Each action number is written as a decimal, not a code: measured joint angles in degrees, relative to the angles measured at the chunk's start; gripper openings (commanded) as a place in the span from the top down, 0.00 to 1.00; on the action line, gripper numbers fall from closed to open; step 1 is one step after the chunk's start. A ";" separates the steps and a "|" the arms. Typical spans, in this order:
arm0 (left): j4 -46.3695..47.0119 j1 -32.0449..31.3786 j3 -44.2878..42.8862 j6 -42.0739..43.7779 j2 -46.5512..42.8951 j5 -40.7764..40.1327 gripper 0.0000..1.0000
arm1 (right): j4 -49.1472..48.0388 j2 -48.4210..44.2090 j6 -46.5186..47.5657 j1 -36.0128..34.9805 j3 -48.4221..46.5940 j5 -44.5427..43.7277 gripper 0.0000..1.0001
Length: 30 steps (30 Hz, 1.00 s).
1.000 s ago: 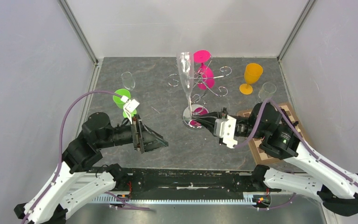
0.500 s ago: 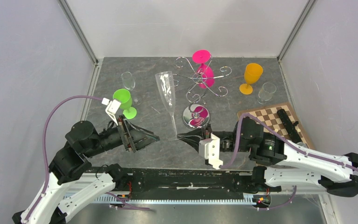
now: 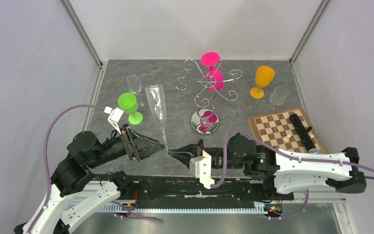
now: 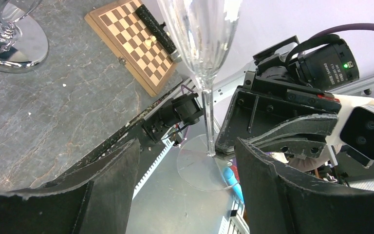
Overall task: Take the wine glass off the wine glass rack
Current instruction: Place the wine glass at the center of the board.
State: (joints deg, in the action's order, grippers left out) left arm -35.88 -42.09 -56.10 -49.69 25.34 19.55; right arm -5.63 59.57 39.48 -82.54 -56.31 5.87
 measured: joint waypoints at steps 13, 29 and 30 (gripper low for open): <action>1.60 0.00 2.73 -1.92 -1.90 0.02 0.30 | -5.62 3.52 -0.44 -4.00 0.00 -4.07 1.00; 6.10 0.00 4.02 -3.87 -1.40 0.57 0.98 | -9.75 5.70 -0.48 -5.99 2.19 -8.41 1.00; 6.27 0.00 4.02 -3.91 -1.18 0.63 0.98 | -10.25 5.73 -0.48 -6.01 2.45 -8.81 1.00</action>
State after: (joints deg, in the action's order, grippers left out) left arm -29.61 -42.09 -52.07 -53.60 24.16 20.18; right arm -15.88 65.30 39.00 -88.55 -53.87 -2.94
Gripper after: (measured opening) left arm 0.083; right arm 0.007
